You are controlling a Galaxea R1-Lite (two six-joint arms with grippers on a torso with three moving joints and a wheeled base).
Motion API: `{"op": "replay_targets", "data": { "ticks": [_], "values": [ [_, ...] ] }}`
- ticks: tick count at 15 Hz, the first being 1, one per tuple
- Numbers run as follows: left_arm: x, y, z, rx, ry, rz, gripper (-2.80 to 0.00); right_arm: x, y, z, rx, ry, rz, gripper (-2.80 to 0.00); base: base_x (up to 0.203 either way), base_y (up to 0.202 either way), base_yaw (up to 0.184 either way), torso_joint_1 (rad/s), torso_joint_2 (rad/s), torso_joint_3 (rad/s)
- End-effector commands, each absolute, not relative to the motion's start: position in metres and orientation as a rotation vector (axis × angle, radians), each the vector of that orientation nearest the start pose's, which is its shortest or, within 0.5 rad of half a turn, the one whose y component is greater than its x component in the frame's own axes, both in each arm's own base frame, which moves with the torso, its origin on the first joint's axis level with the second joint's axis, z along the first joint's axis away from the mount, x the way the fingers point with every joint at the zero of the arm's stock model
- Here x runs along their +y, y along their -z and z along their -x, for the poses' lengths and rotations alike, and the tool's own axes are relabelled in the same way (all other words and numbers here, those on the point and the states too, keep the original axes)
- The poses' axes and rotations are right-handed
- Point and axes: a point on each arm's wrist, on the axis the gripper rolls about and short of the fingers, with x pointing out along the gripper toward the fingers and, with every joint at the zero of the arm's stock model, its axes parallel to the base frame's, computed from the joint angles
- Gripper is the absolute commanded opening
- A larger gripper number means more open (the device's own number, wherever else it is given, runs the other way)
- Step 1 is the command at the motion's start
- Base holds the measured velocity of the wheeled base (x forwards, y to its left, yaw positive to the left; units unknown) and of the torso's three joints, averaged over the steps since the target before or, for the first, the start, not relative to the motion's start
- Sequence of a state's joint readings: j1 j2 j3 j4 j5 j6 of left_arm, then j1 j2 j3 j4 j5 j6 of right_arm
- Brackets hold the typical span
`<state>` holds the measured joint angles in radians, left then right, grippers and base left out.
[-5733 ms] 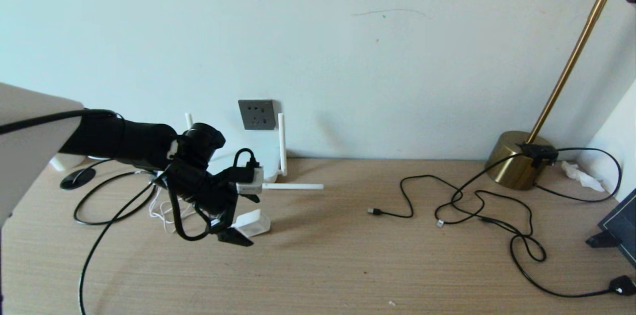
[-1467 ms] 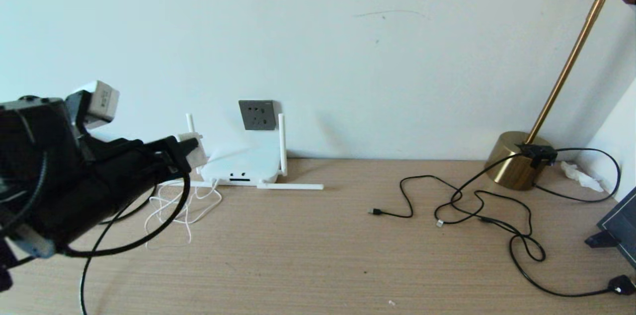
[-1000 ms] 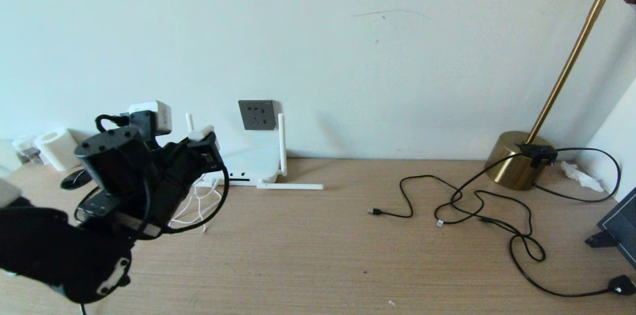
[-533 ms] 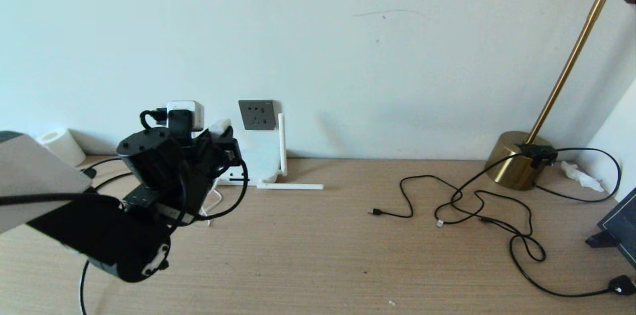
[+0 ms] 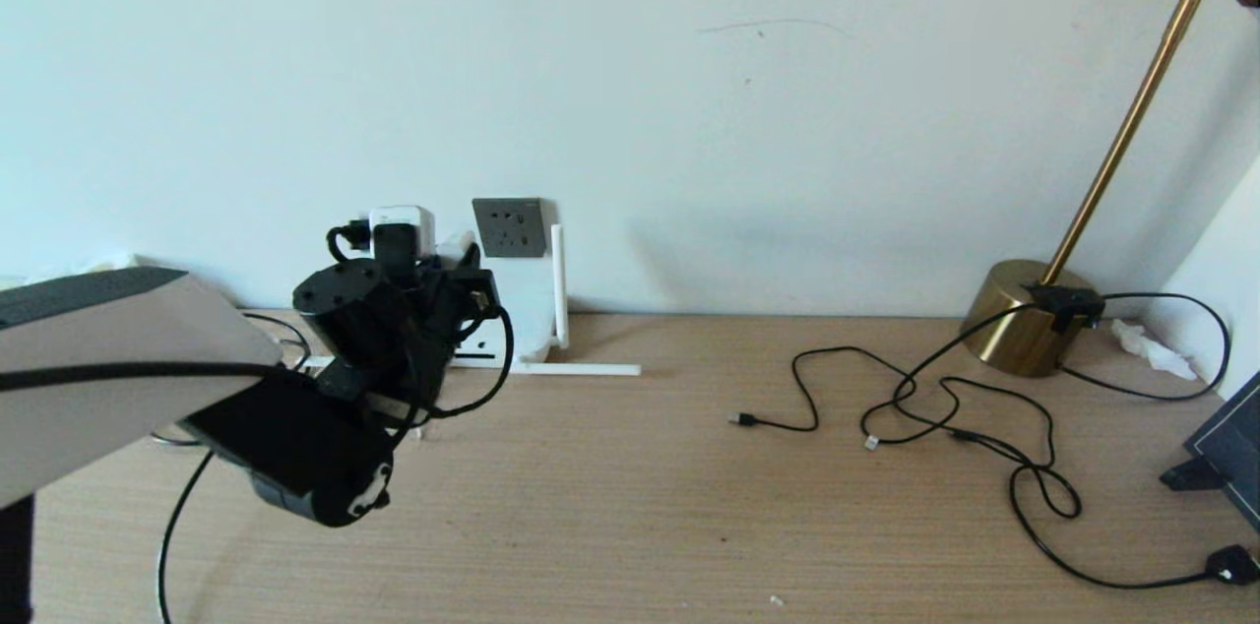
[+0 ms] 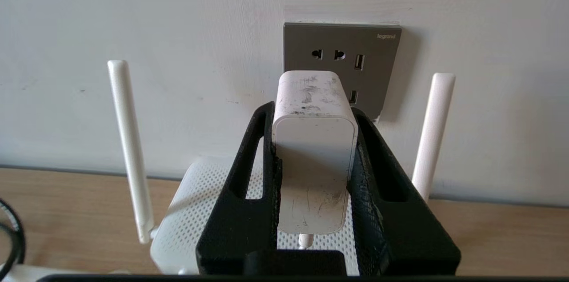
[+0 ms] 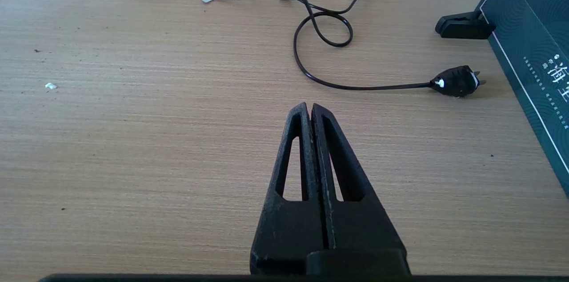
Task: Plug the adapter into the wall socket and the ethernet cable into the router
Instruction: Align plug and socket
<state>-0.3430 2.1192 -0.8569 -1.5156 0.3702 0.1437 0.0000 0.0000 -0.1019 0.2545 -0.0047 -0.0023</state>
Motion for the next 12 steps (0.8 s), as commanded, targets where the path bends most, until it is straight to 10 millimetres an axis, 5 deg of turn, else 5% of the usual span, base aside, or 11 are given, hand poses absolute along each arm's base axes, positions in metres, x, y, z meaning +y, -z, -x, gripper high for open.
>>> {"op": "replay_targets", "data": {
  "ticks": [1,12],
  "values": [
    [-0.123,-0.131,-0.369,-0.239,-0.046,-0.053,-2.80,0.000,-0.077,0.033,0.155,0.004,0.003,-2.80,0.000,0.000,0.000,0.000,0.00,0.000],
    [-0.131,-0.112,-0.407,-0.279,-0.050,-0.035,-2.80,0.000,-0.077,0.033,0.154,0.004,0.003,-2.80,0.000,0.000,0.000,0.000,0.00,0.000]
  ]
}}
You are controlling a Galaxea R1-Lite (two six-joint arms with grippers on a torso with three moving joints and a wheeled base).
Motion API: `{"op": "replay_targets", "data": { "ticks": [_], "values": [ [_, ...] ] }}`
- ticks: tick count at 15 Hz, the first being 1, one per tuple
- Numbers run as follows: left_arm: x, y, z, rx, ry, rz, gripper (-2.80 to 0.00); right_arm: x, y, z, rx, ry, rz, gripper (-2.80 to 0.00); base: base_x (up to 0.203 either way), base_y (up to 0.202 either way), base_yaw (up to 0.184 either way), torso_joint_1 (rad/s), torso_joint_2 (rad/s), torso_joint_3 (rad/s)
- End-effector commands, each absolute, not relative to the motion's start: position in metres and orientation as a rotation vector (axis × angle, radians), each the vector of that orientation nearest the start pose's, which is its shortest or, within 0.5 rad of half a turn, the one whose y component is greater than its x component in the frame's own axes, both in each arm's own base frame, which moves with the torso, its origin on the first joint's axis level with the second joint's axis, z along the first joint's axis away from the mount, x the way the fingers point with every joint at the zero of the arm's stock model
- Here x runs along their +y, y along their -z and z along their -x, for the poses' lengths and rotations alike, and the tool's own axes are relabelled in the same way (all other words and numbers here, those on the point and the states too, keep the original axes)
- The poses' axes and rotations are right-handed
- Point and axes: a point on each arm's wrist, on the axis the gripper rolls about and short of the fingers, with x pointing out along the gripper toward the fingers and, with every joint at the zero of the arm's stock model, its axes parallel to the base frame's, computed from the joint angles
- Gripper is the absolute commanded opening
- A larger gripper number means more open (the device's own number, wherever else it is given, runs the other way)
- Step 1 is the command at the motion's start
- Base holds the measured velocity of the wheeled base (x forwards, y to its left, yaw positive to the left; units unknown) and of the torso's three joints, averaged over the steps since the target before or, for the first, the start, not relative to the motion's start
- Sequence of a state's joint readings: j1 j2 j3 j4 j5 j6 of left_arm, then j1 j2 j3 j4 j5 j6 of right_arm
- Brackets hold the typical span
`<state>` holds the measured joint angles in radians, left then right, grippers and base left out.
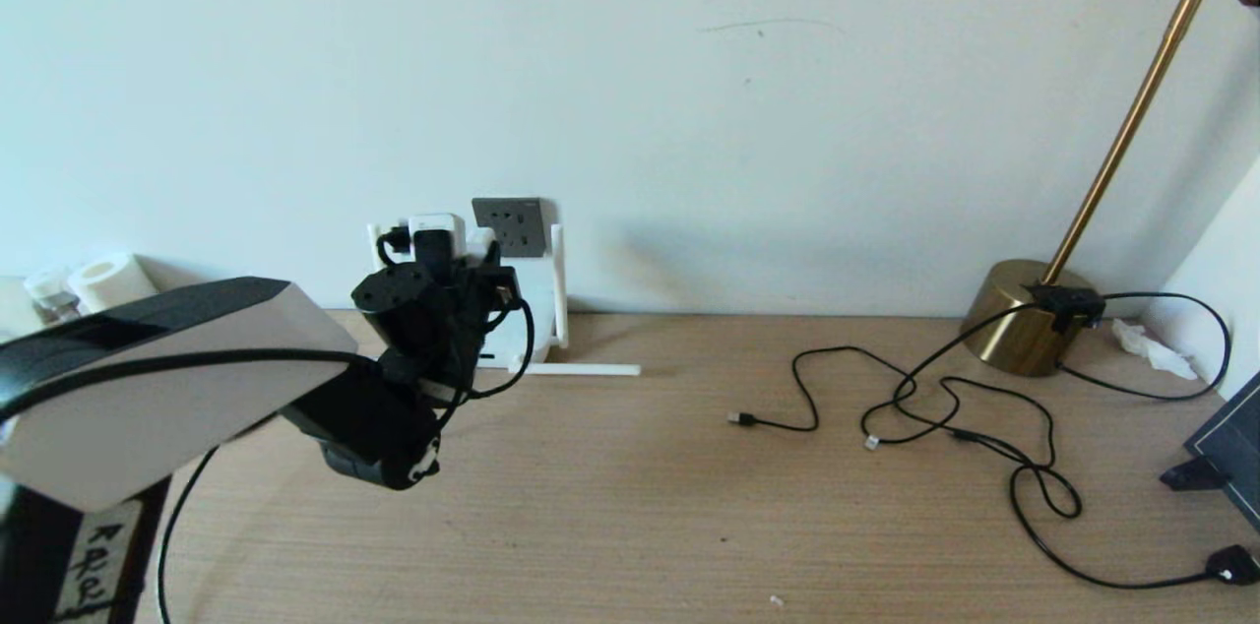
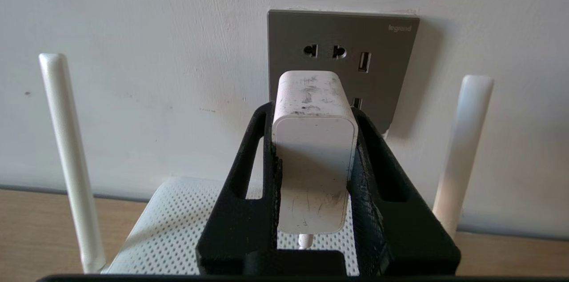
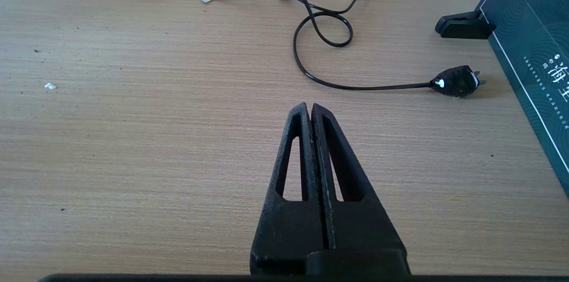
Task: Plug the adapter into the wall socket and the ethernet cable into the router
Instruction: Align plug and socket, then plug plug into socket
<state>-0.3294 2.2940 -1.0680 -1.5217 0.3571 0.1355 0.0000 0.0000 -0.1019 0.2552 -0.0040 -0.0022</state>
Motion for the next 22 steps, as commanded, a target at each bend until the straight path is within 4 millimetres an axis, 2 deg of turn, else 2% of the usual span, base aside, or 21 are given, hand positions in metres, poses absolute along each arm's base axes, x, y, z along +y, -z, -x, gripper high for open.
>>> {"op": "replay_targets", "data": {
  "ticks": [1,22],
  "values": [
    [-0.131,-0.114,-0.409,-0.289,-0.047,-0.032,-2.80,0.000,-0.077,0.033,0.155,0.004,0.003,-2.80,0.000,0.000,0.000,0.000,0.00,0.000],
    [-0.135,-0.107,-0.429,-0.333,-0.005,-0.030,-2.80,0.000,-0.077,0.033,0.155,0.004,0.003,-2.80,0.000,0.000,0.000,0.000,0.00,0.000]
  ]
}}
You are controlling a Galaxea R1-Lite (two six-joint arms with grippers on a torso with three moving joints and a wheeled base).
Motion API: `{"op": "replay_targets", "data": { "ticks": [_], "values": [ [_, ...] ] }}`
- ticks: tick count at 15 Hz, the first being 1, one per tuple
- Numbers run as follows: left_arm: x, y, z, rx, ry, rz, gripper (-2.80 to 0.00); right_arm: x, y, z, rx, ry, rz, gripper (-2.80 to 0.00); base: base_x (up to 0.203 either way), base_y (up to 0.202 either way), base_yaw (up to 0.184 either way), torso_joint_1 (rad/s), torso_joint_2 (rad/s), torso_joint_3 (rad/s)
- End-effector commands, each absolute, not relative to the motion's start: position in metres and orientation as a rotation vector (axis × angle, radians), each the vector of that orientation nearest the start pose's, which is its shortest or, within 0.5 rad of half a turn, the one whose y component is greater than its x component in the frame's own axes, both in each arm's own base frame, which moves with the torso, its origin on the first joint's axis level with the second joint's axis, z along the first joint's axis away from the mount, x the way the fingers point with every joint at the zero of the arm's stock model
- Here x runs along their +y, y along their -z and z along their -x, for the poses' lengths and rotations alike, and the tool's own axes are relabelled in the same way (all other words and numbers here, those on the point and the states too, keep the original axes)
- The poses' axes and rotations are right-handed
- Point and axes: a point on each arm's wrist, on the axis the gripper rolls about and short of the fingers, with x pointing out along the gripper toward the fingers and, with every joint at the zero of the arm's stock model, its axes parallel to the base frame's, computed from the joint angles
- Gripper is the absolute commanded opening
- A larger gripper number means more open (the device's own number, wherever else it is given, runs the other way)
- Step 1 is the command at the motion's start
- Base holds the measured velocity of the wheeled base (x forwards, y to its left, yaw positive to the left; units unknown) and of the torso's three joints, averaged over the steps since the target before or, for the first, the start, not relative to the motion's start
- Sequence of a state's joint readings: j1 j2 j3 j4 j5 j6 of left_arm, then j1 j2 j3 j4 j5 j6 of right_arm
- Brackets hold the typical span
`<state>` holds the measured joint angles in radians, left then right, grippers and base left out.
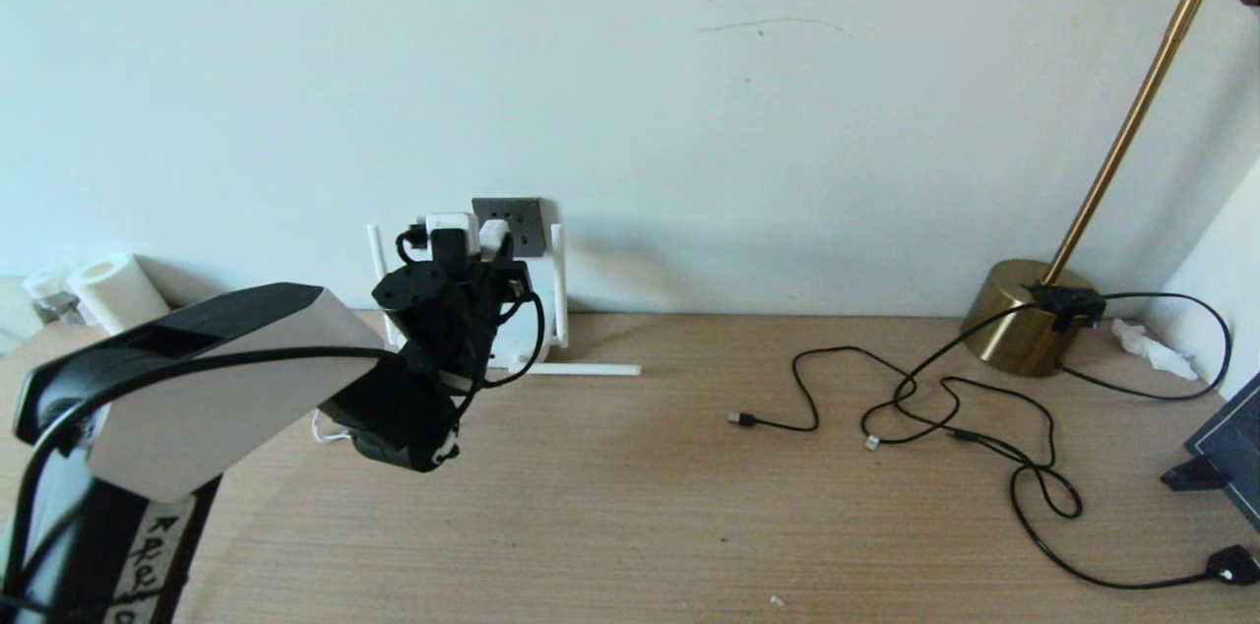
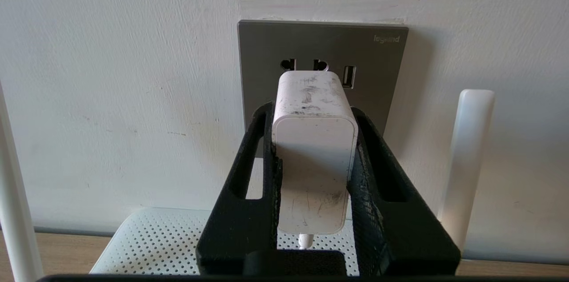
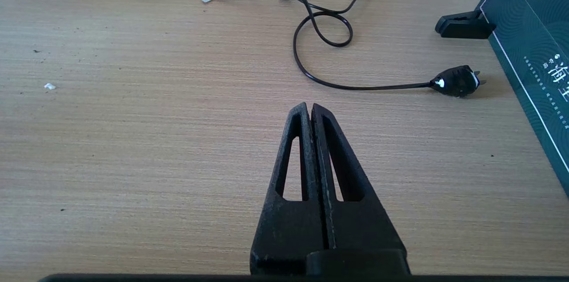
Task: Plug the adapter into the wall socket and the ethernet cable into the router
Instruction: Plug plug into socket
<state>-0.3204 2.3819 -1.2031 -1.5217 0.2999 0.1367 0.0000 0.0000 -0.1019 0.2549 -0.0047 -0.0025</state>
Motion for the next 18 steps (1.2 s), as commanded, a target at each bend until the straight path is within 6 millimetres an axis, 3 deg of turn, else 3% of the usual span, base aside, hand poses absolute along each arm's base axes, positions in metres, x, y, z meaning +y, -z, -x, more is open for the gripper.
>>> {"op": "replay_targets", "data": {
  "ticks": [1,18],
  "values": [
    [-0.1356,-0.1072,-0.4297,-0.334,-0.005,-0.030,-2.80,-0.0001,-0.0773,0.0326,0.154,0.004,0.003,-2.80,0.000,0.000,0.000,0.000,0.00,0.000],
    [-0.1365,-0.1058,-0.4321,-0.338,-0.001,-0.032,-2.80,-0.0001,-0.0770,0.0326,0.155,0.004,0.003,-2.80,0.000,0.000,0.000,0.000,0.00,0.000]
  ]
}}
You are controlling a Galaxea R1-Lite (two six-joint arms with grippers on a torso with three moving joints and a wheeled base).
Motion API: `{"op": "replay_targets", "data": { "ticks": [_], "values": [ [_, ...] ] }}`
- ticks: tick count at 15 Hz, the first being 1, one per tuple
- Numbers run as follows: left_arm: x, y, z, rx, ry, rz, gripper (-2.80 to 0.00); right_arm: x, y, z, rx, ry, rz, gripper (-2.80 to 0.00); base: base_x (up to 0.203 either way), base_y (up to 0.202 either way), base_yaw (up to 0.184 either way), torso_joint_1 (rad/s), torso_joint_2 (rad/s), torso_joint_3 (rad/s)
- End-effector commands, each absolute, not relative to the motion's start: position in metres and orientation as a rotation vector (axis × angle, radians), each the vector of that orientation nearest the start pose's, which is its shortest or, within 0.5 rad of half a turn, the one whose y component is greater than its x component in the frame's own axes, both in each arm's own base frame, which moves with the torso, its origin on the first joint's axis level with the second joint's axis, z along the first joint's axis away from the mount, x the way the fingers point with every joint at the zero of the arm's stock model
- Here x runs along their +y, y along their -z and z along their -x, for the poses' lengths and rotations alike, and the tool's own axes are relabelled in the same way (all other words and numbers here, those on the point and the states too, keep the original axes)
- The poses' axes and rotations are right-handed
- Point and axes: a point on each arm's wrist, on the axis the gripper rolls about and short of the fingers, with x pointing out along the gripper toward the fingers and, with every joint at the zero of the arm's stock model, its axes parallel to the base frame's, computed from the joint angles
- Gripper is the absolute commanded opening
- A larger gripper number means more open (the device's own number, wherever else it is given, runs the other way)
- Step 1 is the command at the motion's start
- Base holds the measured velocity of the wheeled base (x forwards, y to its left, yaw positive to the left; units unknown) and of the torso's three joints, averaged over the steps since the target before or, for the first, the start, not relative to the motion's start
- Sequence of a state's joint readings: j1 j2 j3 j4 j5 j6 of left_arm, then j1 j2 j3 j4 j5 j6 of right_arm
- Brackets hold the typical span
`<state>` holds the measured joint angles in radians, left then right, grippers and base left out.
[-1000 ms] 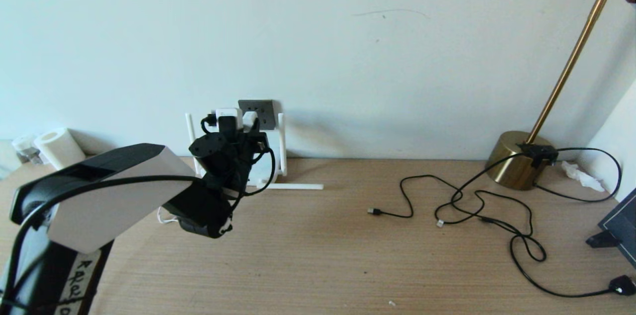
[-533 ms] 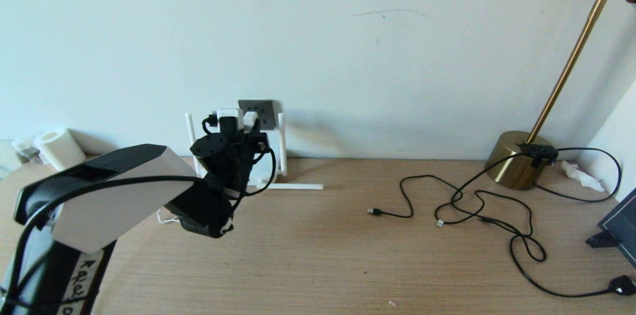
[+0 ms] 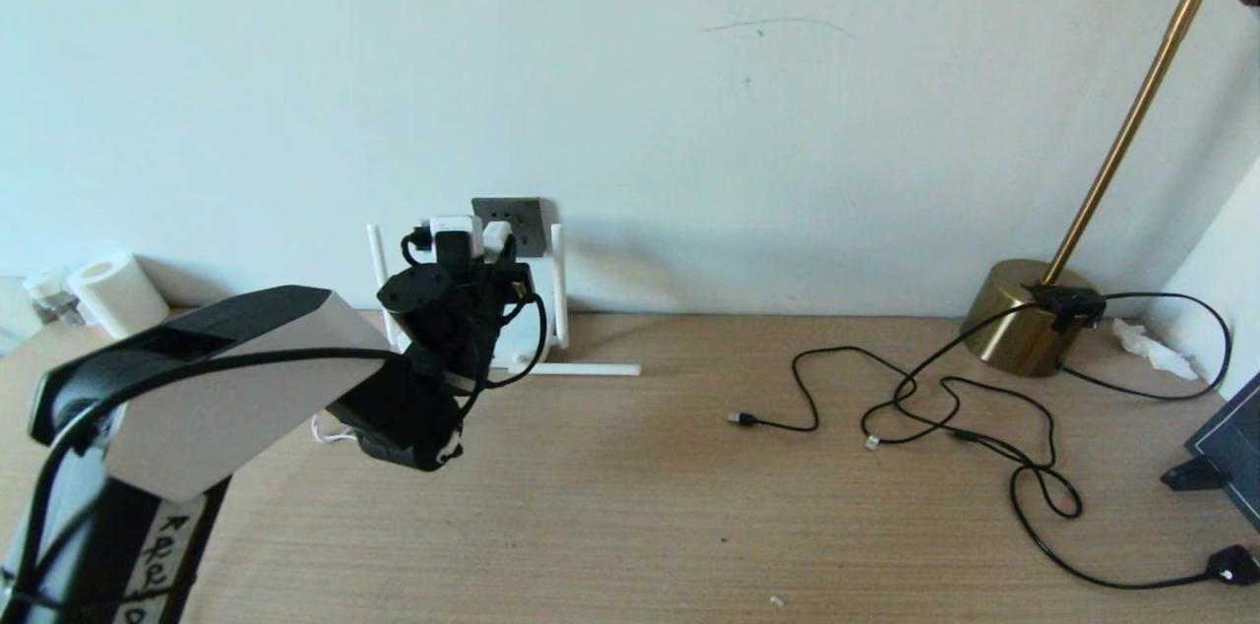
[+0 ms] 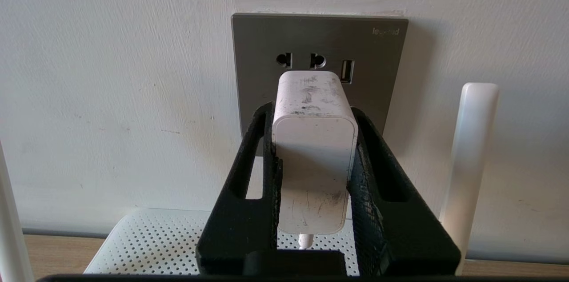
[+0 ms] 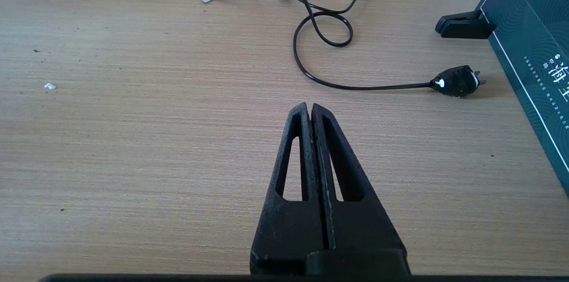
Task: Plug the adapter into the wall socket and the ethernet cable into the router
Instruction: Plug plug into socket
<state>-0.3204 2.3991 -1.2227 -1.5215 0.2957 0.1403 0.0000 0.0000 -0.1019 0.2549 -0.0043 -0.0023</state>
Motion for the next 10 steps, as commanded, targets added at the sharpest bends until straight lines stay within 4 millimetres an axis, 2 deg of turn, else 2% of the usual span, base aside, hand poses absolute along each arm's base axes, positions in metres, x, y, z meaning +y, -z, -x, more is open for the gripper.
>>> {"op": "replay_targets", "data": {
  "ticks": [1,10],
  "values": [
    [-0.1368,-0.1077,-0.4329,-0.346,-0.002,-0.030,-2.80,-0.0001,-0.0773,0.0327,0.153,0.004,0.003,-2.80,0.000,0.000,0.000,0.000,0.00,0.000],
    [-0.1345,-0.1044,-0.4356,-0.344,0.011,-0.036,-2.80,-0.0001,-0.0773,0.0327,0.153,0.004,0.003,-2.80,0.000,0.000,0.000,0.000,0.00,0.000]
  ]
}}
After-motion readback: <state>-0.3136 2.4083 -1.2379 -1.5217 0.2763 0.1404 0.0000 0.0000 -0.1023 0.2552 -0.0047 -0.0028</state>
